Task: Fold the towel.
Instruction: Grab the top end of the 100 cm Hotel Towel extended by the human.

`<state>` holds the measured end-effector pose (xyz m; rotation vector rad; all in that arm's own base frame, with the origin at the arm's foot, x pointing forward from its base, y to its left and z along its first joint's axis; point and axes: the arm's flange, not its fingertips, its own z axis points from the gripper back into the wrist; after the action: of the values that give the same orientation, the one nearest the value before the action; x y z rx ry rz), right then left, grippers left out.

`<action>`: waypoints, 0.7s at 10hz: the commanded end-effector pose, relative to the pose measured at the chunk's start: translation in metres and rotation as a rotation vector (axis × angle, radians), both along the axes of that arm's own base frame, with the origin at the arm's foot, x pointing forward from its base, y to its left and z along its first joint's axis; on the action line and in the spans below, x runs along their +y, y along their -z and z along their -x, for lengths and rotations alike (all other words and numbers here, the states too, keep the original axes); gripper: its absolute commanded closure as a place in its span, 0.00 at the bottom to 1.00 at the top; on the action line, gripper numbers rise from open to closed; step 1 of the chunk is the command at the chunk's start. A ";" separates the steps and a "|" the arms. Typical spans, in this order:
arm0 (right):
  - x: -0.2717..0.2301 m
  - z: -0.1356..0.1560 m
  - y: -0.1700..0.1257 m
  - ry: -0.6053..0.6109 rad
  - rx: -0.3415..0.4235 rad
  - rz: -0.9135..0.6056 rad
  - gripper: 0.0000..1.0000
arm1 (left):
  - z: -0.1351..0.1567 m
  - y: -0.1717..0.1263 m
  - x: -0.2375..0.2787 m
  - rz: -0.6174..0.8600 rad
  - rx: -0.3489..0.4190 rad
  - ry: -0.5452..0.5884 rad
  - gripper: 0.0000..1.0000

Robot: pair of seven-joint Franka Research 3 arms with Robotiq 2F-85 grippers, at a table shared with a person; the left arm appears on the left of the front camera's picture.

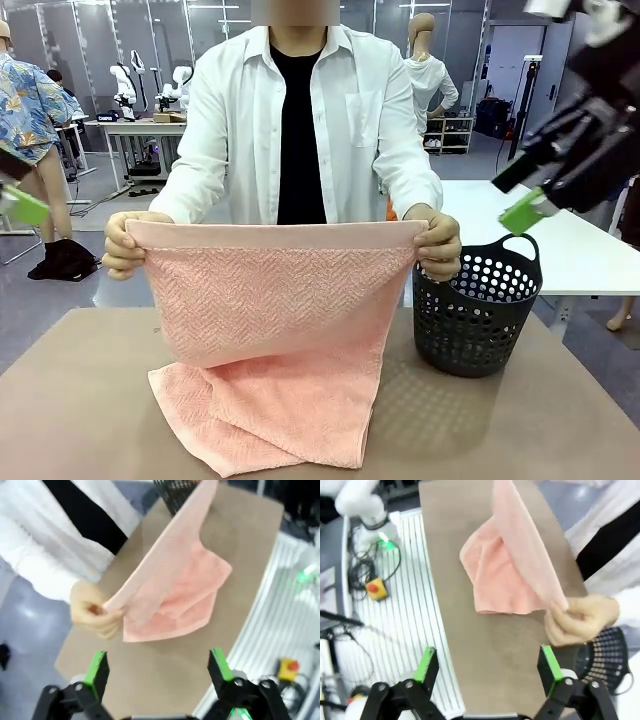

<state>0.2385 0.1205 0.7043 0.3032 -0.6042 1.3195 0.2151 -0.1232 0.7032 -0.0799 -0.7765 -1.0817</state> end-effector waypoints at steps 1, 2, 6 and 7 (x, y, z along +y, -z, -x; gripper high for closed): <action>0.021 -0.026 -0.011 -0.053 -0.047 0.147 0.00 | -0.033 -0.027 -0.022 -0.189 0.027 0.068 0.00; 0.038 -0.031 -0.017 -0.082 -0.063 0.199 0.00 | -0.039 -0.032 -0.038 -0.251 0.031 0.125 0.00; 0.102 -0.058 -0.016 -0.120 -0.088 0.370 0.00 | -0.074 -0.031 -0.074 -0.426 0.033 0.300 0.00; 0.114 -0.067 -0.015 -0.103 -0.089 0.371 0.00 | -0.081 -0.026 -0.078 -0.455 0.042 0.313 0.00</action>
<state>0.2983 0.2228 0.7146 -0.0014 -0.4151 1.5667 0.2920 -0.2026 0.7252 0.1249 -0.5072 -1.4900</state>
